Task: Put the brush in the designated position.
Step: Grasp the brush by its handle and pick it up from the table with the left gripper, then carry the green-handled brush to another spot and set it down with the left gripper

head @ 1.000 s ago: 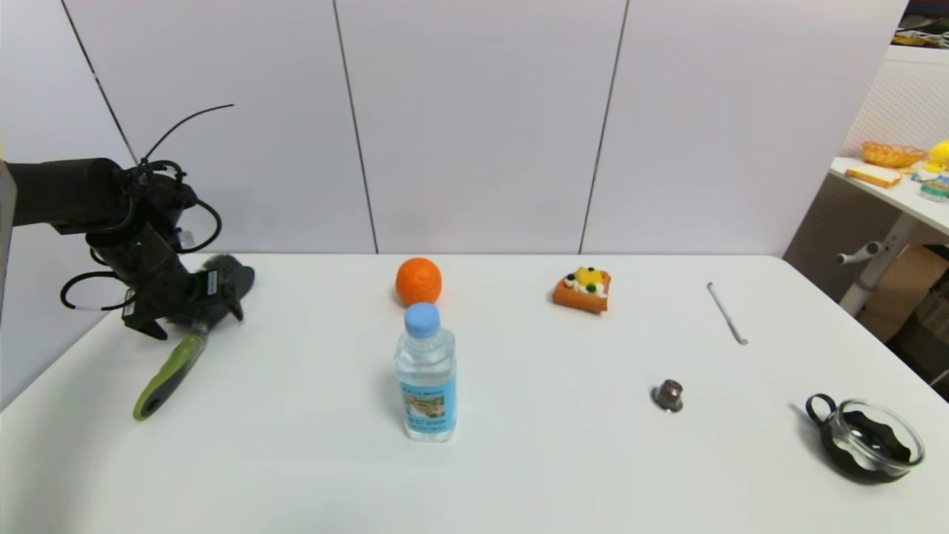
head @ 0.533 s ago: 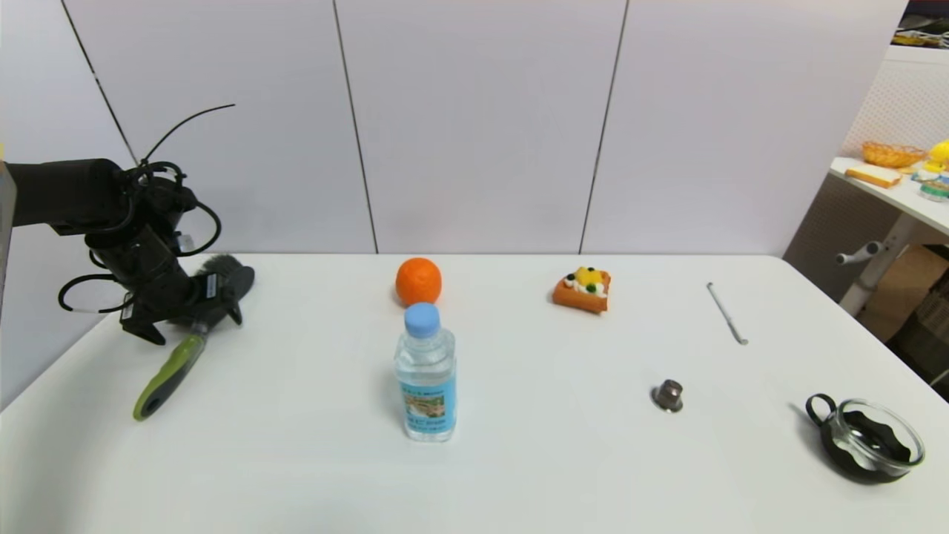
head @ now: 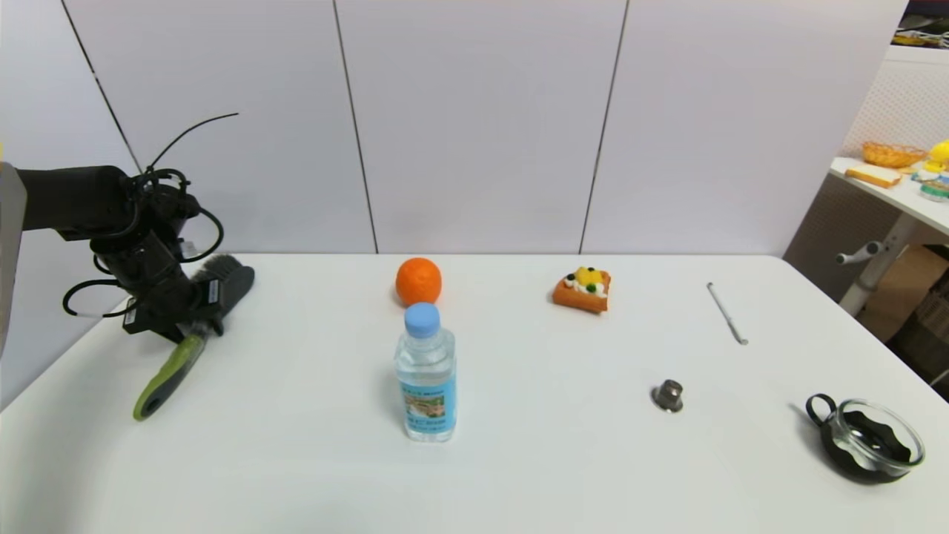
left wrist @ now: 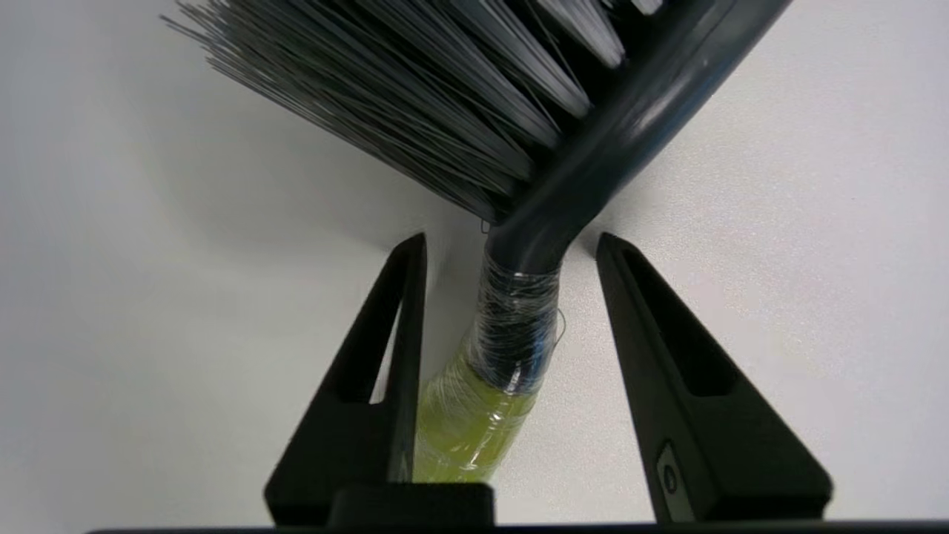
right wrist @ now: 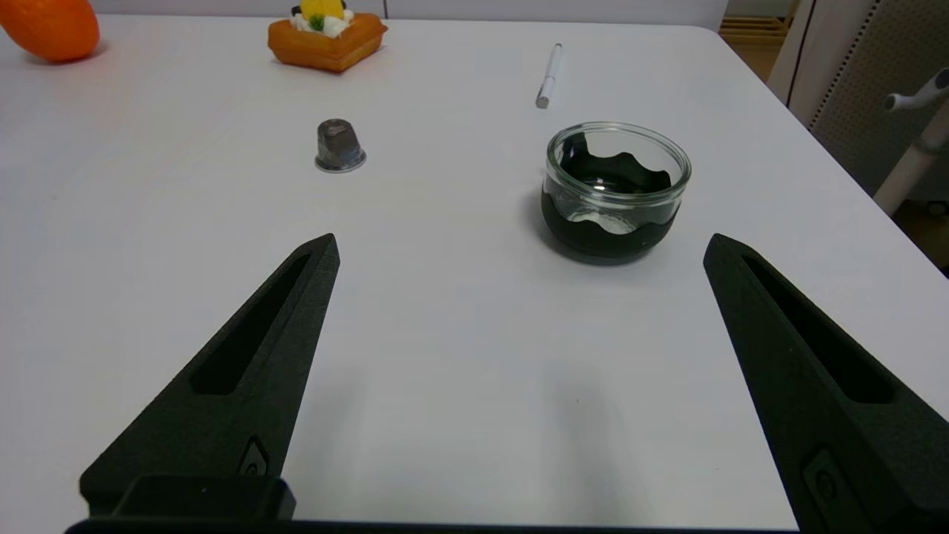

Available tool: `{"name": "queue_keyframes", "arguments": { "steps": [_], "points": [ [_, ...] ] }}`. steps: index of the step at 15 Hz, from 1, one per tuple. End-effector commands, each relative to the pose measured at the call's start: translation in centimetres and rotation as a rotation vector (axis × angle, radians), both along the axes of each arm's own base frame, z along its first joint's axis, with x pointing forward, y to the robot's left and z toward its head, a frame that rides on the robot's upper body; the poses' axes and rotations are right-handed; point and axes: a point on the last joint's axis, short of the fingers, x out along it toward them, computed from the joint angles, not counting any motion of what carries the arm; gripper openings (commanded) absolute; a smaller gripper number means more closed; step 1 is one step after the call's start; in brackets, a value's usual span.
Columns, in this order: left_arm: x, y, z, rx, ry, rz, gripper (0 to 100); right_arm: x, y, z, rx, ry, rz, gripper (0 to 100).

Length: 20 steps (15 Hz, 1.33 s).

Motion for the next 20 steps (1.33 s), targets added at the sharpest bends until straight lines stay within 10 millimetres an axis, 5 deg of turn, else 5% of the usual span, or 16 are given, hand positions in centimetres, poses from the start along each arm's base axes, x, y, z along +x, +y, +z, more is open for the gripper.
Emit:
{"name": "queue_keyframes", "arguments": {
  "steps": [1,5,9,13,16,20],
  "points": [
    [-0.1,0.0,1.1,0.009,-0.031,-0.008,0,0.0,0.0,0.0,-0.001,0.003,0.001,100],
    [-2.0,-0.6,5.9,0.043,-0.148,-0.035,0,0.0,0.0,0.0,-0.001,0.003,0.001,100],
    [-6.7,-1.6,13.0,0.124,-0.32,-0.133,0,0.0,0.0,0.0,-0.001,0.003,0.001,100],
    [-11.7,-5.0,17.6,0.17,-0.43,-0.247,0,0.0,0.0,0.0,-0.001,0.002,0.001,100],
    [-14.1,-8.8,18.8,0.224,-0.443,-0.305,0,0.0,0.0,0.0,-0.001,0.003,0.001,100],
    [-17.2,-13.8,16.3,0.095,-0.362,-0.338,0,0.0,0.0,0.0,-0.001,0.003,0.001,100]
  ]
}}
